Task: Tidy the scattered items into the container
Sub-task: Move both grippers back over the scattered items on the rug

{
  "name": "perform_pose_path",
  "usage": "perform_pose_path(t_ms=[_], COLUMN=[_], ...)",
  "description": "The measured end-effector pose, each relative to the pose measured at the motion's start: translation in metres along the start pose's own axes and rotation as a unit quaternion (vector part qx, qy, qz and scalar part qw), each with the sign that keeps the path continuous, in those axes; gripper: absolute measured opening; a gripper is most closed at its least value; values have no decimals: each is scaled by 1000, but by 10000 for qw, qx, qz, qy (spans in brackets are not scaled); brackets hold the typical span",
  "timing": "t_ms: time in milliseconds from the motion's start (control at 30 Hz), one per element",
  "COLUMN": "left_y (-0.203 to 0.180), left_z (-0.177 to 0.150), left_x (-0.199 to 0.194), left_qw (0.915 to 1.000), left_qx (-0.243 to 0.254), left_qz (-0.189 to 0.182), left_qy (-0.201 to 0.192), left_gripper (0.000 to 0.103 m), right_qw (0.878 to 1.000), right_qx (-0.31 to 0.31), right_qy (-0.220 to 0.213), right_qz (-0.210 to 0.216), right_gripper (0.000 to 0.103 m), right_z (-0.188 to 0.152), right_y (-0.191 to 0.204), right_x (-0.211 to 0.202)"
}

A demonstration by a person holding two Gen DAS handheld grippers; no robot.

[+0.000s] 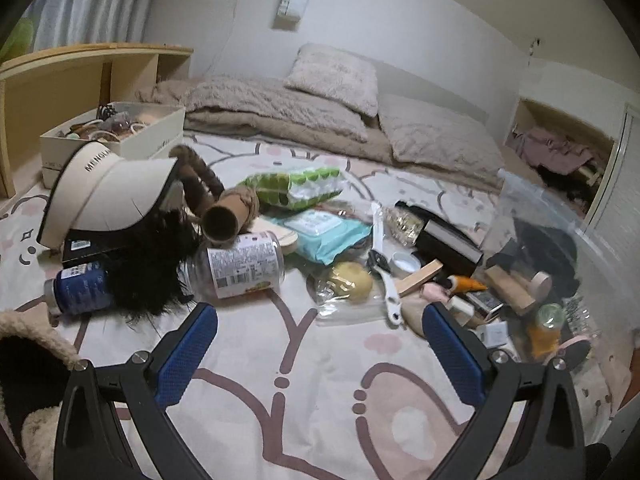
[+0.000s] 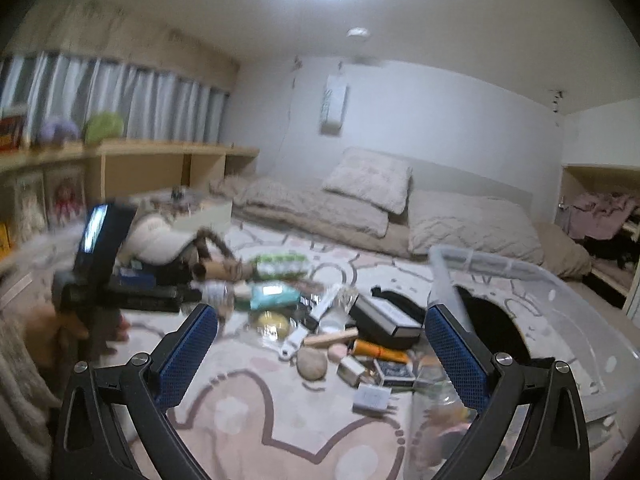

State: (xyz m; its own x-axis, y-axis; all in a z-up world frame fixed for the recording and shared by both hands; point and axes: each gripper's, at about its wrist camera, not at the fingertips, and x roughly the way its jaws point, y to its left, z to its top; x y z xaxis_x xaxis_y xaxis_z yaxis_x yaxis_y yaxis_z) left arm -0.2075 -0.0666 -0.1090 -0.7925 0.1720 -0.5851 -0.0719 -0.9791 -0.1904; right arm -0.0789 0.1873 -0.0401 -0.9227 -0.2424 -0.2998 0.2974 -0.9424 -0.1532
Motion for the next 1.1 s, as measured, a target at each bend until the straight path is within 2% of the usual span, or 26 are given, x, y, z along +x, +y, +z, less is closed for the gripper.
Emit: perform_pose_path(t_ms=[200, 300, 433, 500, 567, 633, 800, 1000, 1100], left_y=[-4, -9, -12, -12, -11, -9, 5, 19, 21], left_z=[-10, -13, -15, -15, -16, -16, -14, -13, -14], left_x=[35, 51, 80, 94, 108, 120, 141, 150, 155], left_qw=[9985, 9964, 9897, 9872, 9843, 9808, 9718, 9641, 9605], left_qx=[138, 245, 166, 44, -91, -269, -942, -1585, -1762], left_qz=[-160, -295, -726, -817, -905, -1011, -1314, -1550, -1606], left_qy=[496, 757, 1224, 1369, 1510, 1643, 1717, 1460, 1433], left_gripper=[103, 103, 102, 100, 86, 79, 73, 67, 52], right_qw=[9974, 9954, 9909, 9884, 9866, 9846, 9780, 9634, 9581], right_qx=[-397, -291, -33, 39, 81, 148, 616, 1530, 1657], right_qy=[601, 911, 1348, 1514, 1619, 1714, 1901, 2039, 2145], right_qz=[48, 72, 46, -61, -191, -314, -597, -830, -925], right_gripper=[103, 103, 103, 103, 103, 103, 103, 103, 103], right_z=[-35, -52, -68, -75, -81, -86, -97, -110, -115], right_y=[37, 46, 47, 44, 40, 35, 16, -9, -12], right_x=[36, 54, 77, 86, 92, 98, 111, 118, 122])
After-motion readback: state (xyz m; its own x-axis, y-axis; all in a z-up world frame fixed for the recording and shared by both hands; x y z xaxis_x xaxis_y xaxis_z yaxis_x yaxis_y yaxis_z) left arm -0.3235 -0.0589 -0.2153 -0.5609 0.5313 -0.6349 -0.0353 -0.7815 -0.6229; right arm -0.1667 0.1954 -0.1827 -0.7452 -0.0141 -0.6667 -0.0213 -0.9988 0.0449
